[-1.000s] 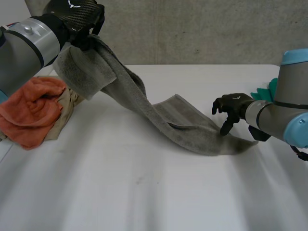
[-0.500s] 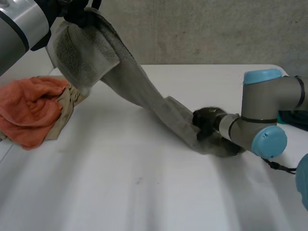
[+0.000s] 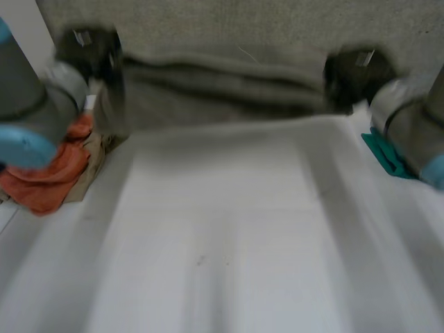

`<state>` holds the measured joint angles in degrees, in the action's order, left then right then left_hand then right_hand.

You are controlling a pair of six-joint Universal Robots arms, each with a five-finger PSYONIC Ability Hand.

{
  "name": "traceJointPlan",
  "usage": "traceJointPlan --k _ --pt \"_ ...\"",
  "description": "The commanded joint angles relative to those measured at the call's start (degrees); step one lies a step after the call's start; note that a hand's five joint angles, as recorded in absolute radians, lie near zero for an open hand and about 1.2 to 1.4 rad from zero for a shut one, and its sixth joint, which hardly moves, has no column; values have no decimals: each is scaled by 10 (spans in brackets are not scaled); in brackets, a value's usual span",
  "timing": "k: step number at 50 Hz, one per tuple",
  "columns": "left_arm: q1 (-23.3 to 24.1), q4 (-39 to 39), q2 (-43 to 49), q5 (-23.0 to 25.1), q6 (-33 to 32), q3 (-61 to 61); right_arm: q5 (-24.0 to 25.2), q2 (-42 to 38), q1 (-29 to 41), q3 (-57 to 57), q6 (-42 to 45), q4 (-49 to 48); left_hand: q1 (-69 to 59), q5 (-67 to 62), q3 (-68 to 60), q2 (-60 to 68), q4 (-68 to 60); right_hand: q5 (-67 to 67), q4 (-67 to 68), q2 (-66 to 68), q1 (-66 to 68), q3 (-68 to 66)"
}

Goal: Fold the laundry.

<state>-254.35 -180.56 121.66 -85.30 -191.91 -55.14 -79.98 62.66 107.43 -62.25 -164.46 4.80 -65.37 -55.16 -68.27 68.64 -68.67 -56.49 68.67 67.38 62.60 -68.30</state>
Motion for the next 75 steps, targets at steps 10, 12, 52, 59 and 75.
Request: traceJointPlan --k 10,12,52,59,75 --pt "6 61 20 14 -114 -210 2 -82 3 -169 125 54 -75 -77 -46 42 -42 -116 95 108 155 -98" --pt "7 62 7 14 -115 -211 4 -64 5 -175 112 52 53 51 82 -86 86 -101 80 92 140 -83" --pt "49 41 38 -29 -223 -177 4 -36 -6 -200 92 27 272 270 301 -305 305 -41 19 32 80 -23" --pt "28 44 63 -26 -267 -168 3 -40 -7 -198 104 27 128 126 157 -161 161 -41 19 32 80 -23" --pt "34 204 -129 5 -158 -53 -40 70 -28 -122 170 91 -146 -148 -117 114 -113 -135 113 126 174 -117"
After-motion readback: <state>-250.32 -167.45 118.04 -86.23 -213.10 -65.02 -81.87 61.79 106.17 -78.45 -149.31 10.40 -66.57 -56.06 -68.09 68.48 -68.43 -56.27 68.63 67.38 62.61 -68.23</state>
